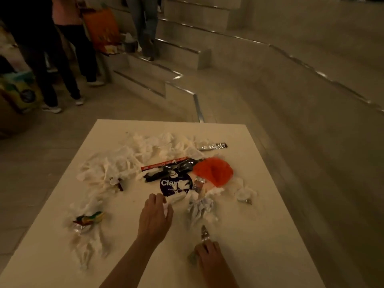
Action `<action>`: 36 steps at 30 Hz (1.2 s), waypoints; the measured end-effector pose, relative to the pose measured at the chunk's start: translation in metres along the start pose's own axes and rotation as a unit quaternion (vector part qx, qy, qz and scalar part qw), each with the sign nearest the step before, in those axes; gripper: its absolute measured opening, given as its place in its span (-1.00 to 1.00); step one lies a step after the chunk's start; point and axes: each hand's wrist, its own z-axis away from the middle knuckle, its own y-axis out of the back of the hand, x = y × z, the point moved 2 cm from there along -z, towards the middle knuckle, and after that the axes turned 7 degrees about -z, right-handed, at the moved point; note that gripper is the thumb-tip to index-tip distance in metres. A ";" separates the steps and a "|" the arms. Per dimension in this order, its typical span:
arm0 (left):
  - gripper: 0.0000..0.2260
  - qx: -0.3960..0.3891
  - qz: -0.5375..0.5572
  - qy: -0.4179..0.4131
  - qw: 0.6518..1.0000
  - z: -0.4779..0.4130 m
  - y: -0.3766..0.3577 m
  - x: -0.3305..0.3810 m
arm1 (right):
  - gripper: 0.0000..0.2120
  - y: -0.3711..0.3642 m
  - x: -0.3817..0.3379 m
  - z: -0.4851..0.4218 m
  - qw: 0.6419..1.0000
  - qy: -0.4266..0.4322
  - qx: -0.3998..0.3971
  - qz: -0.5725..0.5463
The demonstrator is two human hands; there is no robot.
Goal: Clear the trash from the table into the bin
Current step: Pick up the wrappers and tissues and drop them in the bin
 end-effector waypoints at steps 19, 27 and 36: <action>-0.77 -0.041 -0.049 0.019 0.998 -0.046 -0.038 0.011 | -0.62 0.045 0.091 -0.189 0.973 -0.132 0.005 -0.189; -0.22 -0.113 -0.062 -0.001 0.992 -0.061 -0.047 0.027 | -0.28 0.015 0.118 -0.208 0.959 -0.189 -0.123 -0.171; -0.38 -0.136 -0.118 -0.097 0.979 -0.058 -0.067 0.036 | -0.64 0.003 0.127 -0.202 0.960 -0.185 -0.150 -0.144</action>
